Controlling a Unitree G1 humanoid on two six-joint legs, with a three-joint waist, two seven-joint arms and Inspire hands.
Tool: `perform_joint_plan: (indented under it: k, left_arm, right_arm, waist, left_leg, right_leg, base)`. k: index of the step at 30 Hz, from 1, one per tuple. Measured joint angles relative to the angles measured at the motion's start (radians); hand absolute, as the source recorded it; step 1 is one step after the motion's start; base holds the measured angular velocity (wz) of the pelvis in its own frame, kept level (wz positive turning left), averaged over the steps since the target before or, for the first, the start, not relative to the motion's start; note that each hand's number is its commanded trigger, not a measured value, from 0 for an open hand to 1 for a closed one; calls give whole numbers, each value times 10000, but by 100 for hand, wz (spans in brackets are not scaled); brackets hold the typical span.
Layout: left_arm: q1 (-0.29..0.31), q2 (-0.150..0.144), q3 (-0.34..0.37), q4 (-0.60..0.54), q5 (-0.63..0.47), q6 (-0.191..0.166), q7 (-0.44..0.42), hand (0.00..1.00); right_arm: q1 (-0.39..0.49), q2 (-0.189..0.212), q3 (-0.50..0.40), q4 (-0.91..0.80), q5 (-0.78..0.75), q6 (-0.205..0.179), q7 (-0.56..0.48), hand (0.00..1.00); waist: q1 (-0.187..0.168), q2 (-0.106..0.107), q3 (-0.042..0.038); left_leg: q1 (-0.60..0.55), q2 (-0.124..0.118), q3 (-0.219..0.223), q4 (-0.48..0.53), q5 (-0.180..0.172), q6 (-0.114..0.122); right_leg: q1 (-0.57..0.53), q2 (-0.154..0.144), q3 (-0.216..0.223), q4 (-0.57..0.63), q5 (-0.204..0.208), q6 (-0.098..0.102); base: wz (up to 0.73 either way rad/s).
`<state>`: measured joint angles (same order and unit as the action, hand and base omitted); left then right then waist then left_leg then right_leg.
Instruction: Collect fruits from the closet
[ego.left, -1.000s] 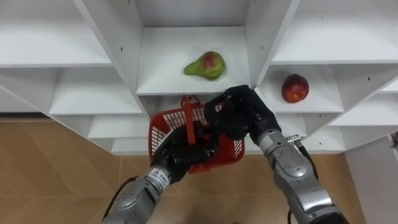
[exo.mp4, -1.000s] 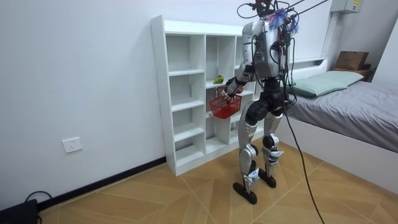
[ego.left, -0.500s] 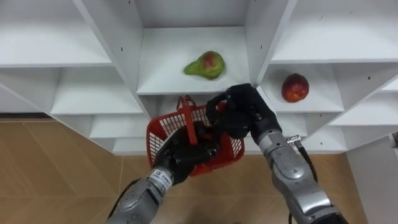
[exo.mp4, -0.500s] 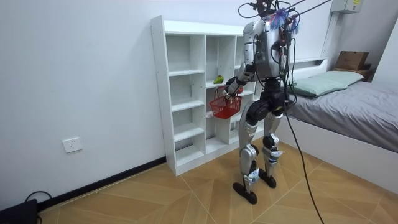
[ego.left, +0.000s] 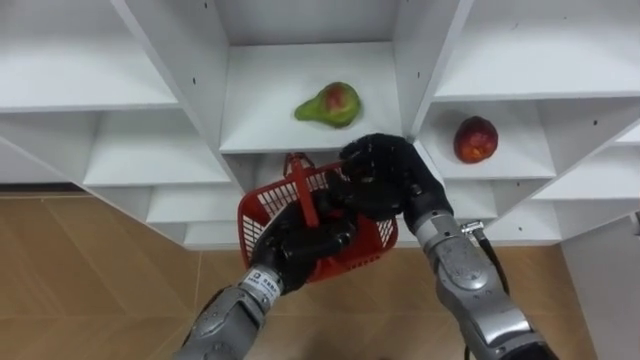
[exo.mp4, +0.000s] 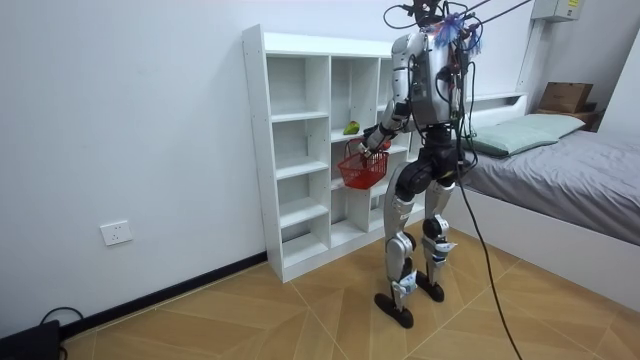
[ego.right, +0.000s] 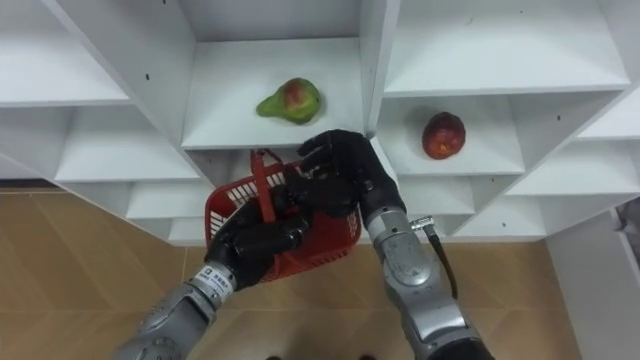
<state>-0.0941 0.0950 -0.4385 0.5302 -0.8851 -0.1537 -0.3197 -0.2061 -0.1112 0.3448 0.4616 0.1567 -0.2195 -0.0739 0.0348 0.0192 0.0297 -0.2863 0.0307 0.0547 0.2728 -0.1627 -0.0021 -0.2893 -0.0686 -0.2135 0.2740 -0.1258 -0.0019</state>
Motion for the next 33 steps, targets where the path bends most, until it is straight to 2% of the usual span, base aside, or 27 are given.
perform_joint_plan:
  k: [9,17,21,33]
  left_arm:
    - [-1,-2,-200,-14,-652,0,0,100]
    - [5,-2,-202,-7,-651,0,69,100]
    - [54,-2,-208,-7,-632,7,128,100]
    - [63,-1,-235,-12,-381,10,140,100]
  right_arm:
    - [-6,-6,147,3,378,-9,16,0]
    - [-67,90,158,302,528,-134,30,0]
    - [-65,142,158,434,688,-112,92,0]
    - [15,41,164,450,917,-213,269,0]
  waist:
    - [-16,6,-4]
    - [-20,35,-4]
    - [-29,126,2]
    - [-61,149,-3]
  left_leg:
    - [-94,16,-3,41,1,-2]
    - [-54,17,-2,124,2,-2]
    - [19,21,-2,116,0,-2]
    - [-3,13,-9,196,5,1]
  right_leg:
    - [-28,2,-48,-11,2,-3]
    - [13,-5,-38,66,4,-6]
    - [112,-6,-46,89,6,-9]
    - [145,4,-18,3,5,-8]
  base:
    - [0]
    - [0]
    - [0]
    - [0]
